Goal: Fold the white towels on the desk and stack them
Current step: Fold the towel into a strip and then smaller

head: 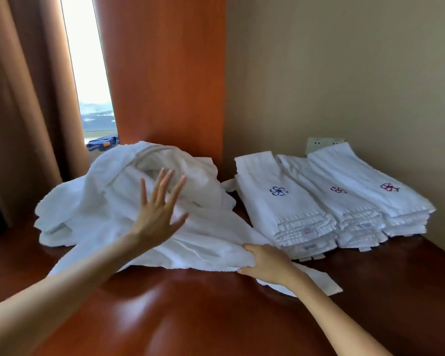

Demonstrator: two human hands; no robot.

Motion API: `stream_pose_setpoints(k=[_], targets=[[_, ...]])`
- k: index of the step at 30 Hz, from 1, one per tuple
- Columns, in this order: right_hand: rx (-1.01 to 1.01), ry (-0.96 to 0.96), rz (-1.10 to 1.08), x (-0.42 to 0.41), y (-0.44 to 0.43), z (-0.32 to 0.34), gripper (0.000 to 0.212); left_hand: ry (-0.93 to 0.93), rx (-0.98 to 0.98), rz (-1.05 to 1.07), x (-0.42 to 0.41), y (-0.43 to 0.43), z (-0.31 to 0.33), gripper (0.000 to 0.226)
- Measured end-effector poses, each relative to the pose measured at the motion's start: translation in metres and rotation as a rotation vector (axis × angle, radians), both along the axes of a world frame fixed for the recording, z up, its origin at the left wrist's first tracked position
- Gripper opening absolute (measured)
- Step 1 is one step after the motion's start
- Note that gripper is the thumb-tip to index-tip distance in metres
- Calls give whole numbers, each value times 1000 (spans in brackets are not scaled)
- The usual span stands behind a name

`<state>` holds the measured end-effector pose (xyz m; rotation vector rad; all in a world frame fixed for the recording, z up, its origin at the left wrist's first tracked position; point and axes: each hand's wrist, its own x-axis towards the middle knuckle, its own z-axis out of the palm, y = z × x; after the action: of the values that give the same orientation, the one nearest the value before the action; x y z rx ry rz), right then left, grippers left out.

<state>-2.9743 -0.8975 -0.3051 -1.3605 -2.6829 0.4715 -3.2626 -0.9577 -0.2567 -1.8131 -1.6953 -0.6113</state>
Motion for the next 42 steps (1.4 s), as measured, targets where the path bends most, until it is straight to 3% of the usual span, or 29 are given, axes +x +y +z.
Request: stream_pose_setpoints(k=[3, 6, 11, 14, 17, 22, 25, 27, 28, 30, 32, 33, 36, 39, 42], targets=[[61, 56, -7, 4, -8, -2, 56, 181, -164, -76, 47, -24, -46, 89], [140, 97, 44, 8, -28, -6, 53, 80, -217, 72, 51, -57, -70, 91], [390, -77, -30, 1, -80, -21, 53, -186, -341, 149, 32, -93, -77, 79], [342, -120, -39, -5, -114, -30, 63, -256, -378, 170, 30, -107, -71, 50], [282, -64, -22, 9, -133, -37, 68, -204, -382, 230, 40, -129, -66, 43], [238, -57, -12, 31, -152, -38, 92, -252, -446, 207, 47, -192, -72, 46], [140, -108, 44, 32, -155, -30, 104, -271, -540, 211, 33, -207, -64, 65], [-15, -117, 74, 34, -146, -10, 110, -197, -453, 240, 24, -206, -58, 76], [-104, -53, 59, 36, -138, 1, 107, -143, -363, 235, 20, -205, -55, 79], [-175, 134, -4, 35, -126, 20, 79, -123, -174, 231, 5, -206, -59, 78], [14, 297, -52, 25, -110, 25, 55, -237, -159, 287, -9, -212, -66, 75], [71, 326, -40, 18, -105, 24, 46, -259, -251, 325, -13, -216, -66, 68], [8, 210, 139, -7, -101, 8, 39, -140, -474, 377, -19, -227, -63, 41], [5, -22, 209, -23, -100, -15, 57, 2, -513, 442, -22, -246, -49, 47], [9, -148, 105, -16, -86, -22, 78, 37, -485, 557, -50, -267, -47, 35]])
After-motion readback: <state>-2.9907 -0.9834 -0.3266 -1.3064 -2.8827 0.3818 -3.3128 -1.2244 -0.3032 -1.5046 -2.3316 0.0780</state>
